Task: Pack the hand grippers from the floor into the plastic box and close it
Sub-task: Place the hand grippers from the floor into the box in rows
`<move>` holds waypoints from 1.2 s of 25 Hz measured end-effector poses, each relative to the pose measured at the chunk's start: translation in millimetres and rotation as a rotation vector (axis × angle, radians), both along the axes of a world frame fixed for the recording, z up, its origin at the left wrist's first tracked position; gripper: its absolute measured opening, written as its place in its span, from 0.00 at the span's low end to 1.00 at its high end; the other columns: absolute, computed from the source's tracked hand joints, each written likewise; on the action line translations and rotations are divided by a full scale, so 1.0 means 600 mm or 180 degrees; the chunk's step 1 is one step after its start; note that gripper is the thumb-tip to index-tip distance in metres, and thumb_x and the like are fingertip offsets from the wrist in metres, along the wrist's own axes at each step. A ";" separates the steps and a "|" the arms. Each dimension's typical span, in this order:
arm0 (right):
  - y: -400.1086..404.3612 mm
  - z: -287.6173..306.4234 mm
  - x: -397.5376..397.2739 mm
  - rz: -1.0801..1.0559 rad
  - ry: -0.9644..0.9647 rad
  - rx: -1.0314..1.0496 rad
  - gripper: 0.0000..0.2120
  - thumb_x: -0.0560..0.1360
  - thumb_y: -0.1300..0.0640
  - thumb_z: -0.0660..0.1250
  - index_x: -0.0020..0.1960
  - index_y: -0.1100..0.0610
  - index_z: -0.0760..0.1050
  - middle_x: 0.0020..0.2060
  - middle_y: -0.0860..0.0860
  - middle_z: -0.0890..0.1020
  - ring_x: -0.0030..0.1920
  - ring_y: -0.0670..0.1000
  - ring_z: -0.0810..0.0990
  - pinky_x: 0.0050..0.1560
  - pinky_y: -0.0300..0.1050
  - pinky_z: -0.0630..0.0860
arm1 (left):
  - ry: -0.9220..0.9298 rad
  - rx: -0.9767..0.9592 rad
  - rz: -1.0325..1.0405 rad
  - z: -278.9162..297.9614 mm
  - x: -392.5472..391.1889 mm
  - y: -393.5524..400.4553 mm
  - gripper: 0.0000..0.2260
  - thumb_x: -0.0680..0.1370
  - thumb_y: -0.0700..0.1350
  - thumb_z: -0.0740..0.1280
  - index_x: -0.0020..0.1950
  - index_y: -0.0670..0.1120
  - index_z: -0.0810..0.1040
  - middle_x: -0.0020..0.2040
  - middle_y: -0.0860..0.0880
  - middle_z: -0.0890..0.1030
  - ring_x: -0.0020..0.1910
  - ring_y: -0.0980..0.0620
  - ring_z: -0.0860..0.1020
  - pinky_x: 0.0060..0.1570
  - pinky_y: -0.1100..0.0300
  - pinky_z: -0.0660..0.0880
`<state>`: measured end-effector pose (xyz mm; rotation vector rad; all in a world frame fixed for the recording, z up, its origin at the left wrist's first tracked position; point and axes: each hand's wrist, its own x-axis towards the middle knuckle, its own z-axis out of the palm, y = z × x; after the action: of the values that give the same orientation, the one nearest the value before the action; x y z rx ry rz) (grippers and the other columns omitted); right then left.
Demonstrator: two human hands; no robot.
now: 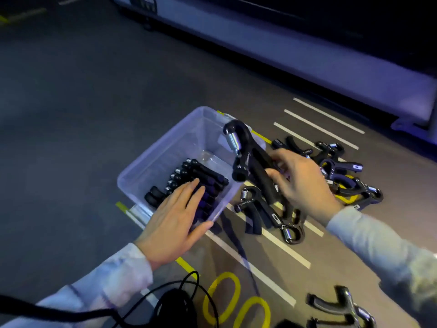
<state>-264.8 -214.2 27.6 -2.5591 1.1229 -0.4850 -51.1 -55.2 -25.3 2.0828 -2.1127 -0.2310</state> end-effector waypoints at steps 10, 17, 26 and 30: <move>-0.140 -0.068 0.191 0.0080 0.1070 0.0964 0.10 0.76 0.57 0.64 0.55 0.58 0.78 0.51 0.58 0.82 0.53 0.58 0.79 0.55 0.47 0.75 | -0.0038 0.0050 0.0148 -0.014 0.073 0.023 0.36 0.73 0.70 0.51 0.68 0.45 0.69 0.68 0.45 0.71 0.66 0.45 0.70 0.65 0.43 0.62; -0.162 -0.126 0.227 -0.0066 0.1836 0.1222 0.13 0.76 0.56 0.63 0.58 0.61 0.77 0.55 0.59 0.81 0.57 0.58 0.78 0.59 0.47 0.74 | -0.0103 0.0214 0.0096 -0.031 0.086 0.030 0.42 0.66 0.78 0.51 0.66 0.49 0.73 0.67 0.48 0.72 0.66 0.46 0.70 0.66 0.35 0.55; -0.174 -0.196 0.267 -0.0202 0.2692 0.1409 0.13 0.77 0.56 0.63 0.59 0.60 0.78 0.56 0.56 0.81 0.55 0.57 0.79 0.53 0.43 0.74 | -0.0107 0.0126 -0.0094 -0.047 0.089 0.026 0.40 0.67 0.77 0.50 0.63 0.49 0.76 0.66 0.48 0.74 0.65 0.47 0.72 0.64 0.38 0.49; -0.176 -0.212 0.281 -0.0181 0.3045 0.1562 0.15 0.76 0.63 0.61 0.61 0.62 0.76 0.48 0.57 0.78 0.50 0.57 0.78 0.27 0.37 0.74 | -0.0149 0.0151 0.0008 -0.058 0.094 0.020 0.37 0.70 0.74 0.50 0.63 0.48 0.75 0.64 0.46 0.75 0.63 0.45 0.73 0.64 0.38 0.51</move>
<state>-96.1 -320.0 -99.4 -2.2805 1.3423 0.9978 5.1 -43.3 -60.3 2.1375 -2.1513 -0.2366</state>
